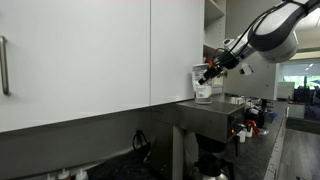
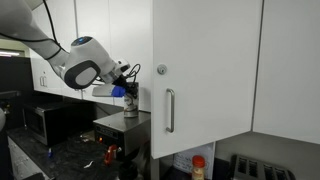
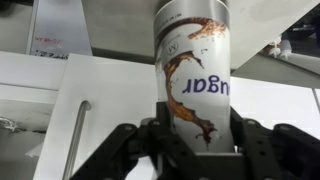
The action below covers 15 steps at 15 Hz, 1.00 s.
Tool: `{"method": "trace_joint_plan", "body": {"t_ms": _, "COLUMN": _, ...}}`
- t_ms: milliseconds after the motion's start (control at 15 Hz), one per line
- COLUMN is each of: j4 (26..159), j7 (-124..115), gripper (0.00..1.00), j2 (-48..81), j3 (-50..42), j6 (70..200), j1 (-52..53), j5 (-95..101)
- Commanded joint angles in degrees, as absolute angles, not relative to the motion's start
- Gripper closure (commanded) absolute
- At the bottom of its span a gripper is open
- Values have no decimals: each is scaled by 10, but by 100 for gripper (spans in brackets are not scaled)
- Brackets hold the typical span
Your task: Open the cabinet, retrieve the sugar, and then close the cabinet door
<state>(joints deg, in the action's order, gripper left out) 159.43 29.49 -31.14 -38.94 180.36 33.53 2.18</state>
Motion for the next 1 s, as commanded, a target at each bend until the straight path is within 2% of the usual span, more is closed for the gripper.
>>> {"method": "trace_joint_plan", "body": {"t_ms": 0, "j4": 1594, "j7": 329, "gripper": 70, "j2": -316, "j3": -425, "j6": 1818, "j1": 374, "j5": 34}}
{"method": "trace_joint_plan", "body": {"t_ms": 67, "j4": 1593, "j7": 335, "gripper": 20, "j2": -317, "j3": -431, "j6": 1819, "j1": 380, "j5": 37}}
{"method": "trace_joint_plan", "body": {"t_ms": 133, "j4": 1592, "j7": 341, "gripper": 18, "j2": -320, "j3": -438, "j6": 1817, "j1": 388, "j5": 40}}
{"method": "trace_joint_plan", "body": {"t_ms": 333, "j4": 1592, "j7": 351, "gripper": 1, "j2": -324, "j3": -452, "j6": 1813, "j1": 401, "j5": 48}}
{"method": "trace_joint_plan", "body": {"t_ms": 533, "j4": 1592, "j7": 349, "gripper": 0, "j2": -327, "j3": -454, "j6": 1810, "j1": 401, "j5": 57}}
{"method": "trace_joint_plan", "body": {"t_ms": 933, "j4": 1592, "j7": 322, "gripper": 0, "j2": -327, "j3": -405, "j6": 1776, "j1": 337, "j5": 80}}
